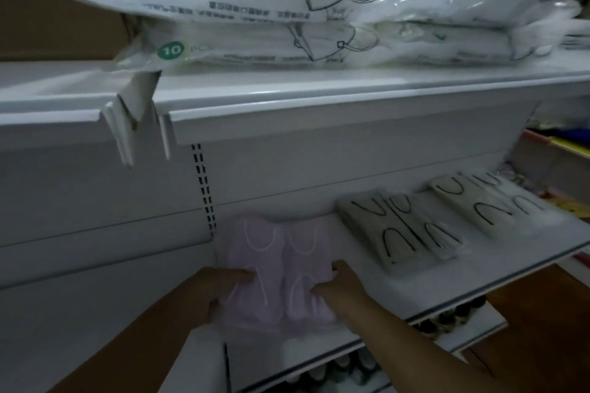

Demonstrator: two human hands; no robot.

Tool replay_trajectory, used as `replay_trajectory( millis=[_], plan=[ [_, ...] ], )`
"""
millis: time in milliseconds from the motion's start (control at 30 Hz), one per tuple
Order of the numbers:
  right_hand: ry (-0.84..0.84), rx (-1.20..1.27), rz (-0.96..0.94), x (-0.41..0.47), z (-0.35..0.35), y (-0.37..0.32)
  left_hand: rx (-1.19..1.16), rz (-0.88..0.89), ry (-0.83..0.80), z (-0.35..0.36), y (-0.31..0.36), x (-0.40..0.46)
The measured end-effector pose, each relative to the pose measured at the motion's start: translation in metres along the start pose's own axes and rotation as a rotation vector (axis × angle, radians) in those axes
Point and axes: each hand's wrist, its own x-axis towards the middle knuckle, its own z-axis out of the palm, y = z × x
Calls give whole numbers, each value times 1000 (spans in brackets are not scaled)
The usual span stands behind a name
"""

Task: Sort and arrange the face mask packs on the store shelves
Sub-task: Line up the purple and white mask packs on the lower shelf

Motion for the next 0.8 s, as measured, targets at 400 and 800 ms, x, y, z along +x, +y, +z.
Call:
replay_trajectory(
  millis=[400, 800],
  plan=[
    [52, -315, -262, -19, -73, 23, 152, 4, 35, 15, 6, -1],
    [-160, -132, -671, -13, -30, -60, 1231, 480, 115, -28, 62, -54]
  ],
)
